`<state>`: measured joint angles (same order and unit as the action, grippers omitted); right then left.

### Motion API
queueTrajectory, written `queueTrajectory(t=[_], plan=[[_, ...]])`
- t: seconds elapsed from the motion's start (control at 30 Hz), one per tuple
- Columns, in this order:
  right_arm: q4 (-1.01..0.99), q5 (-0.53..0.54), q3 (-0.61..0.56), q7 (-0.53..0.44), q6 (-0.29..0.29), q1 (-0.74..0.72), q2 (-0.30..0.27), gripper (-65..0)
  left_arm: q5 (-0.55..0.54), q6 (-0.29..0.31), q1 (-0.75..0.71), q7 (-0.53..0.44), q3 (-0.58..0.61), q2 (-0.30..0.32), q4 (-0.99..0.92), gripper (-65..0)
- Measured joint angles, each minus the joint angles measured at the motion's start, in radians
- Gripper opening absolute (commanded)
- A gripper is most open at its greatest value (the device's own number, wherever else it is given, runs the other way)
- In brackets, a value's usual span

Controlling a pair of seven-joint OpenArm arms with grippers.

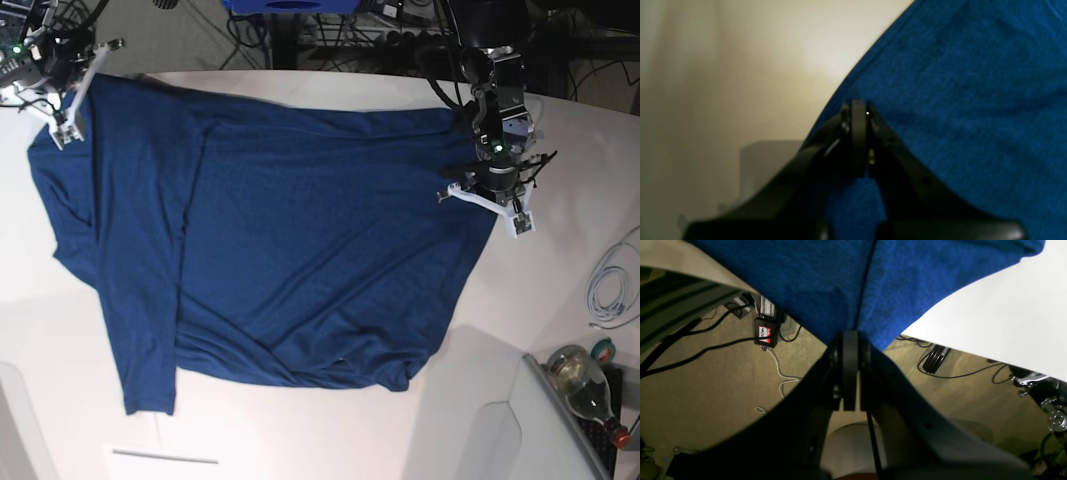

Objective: Layout the t-shirt on the table in an organized manner, then fold the t-shirt properly
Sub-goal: 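Drag the shirt edge with the right gripper to smooth the body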

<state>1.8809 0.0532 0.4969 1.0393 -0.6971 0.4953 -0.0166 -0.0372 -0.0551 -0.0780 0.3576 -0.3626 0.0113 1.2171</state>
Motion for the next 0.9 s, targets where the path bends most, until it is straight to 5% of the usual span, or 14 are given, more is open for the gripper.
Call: queueTrajectory(t=[0.3,0.47,0.53,0.67,0.8,0.9], plan=[[-0.044,-0.003,0.000,0.010,0.000,0.013,-0.002,-62.9,0.000,0.000,-0.008,0.043,0.005,-0.004,0.066,-65.0],[0.025,-0.007,0.000,0.126,0.000,-0.006,0.000,-36.8,0.000,0.000,-0.009,0.042,0.004,-0.004,0.142,-65.0],[0.088,0.002,0.018,0.104,0.000,-0.016,-0.002,-32.0,0.000,0.000,-0.002,0.042,0.004,-0.003,0.142,-65.0],[-0.006,-0.001,0.040,-0.021,-0.007,-0.156,-0.043,-38.4,0.003,-0.004,0.057,0.045,0.005,-0.004,0.098,-65.0],[-0.323,-0.072,0.043,-0.117,-0.006,-0.387,-0.109,-62.9,0.001,-0.006,0.143,0.028,0.037,0.002,-0.021,-65.0],[-0.549,-0.138,0.048,-0.161,-0.003,-0.497,-0.132,-63.3,-0.001,0.002,0.183,0.034,0.119,0.006,-0.124,-65.0]])
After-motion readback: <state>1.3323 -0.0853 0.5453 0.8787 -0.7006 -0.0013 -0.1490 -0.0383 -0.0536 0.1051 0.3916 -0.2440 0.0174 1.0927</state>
